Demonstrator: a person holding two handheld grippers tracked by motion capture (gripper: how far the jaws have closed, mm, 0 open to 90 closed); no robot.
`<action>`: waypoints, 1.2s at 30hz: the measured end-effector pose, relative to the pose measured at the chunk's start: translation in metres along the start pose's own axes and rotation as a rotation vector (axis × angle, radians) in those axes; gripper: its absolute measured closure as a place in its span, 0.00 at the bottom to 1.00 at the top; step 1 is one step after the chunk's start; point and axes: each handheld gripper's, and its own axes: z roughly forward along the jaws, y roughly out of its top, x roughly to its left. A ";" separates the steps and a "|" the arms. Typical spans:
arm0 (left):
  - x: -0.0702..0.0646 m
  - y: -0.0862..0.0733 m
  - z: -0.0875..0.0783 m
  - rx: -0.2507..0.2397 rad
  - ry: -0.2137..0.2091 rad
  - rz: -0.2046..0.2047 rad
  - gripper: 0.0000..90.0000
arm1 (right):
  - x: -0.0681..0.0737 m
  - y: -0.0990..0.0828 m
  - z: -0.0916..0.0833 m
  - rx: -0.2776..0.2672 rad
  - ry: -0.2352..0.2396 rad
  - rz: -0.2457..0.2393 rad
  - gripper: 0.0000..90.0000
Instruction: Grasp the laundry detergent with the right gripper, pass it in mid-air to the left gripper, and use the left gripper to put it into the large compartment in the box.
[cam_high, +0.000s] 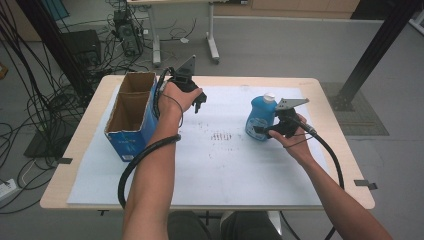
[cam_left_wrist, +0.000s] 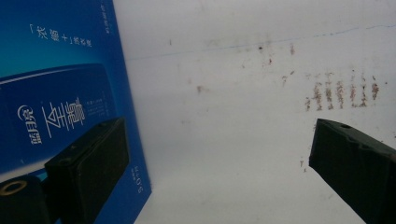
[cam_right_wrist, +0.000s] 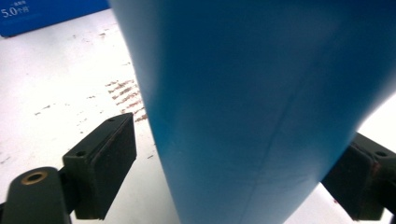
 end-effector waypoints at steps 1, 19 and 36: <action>0.000 0.000 0.000 0.000 0.000 0.000 0.06 | 0.000 0.000 0.000 0.000 0.001 0.000 0.16; 0.000 0.001 0.002 0.002 -0.003 0.005 0.06 | -0.002 -0.005 0.004 -0.028 -0.006 0.000 0.44; -0.003 0.008 -0.002 -0.008 -0.026 0.024 0.06 | -0.002 -0.005 0.004 -0.024 -0.007 -0.003 0.46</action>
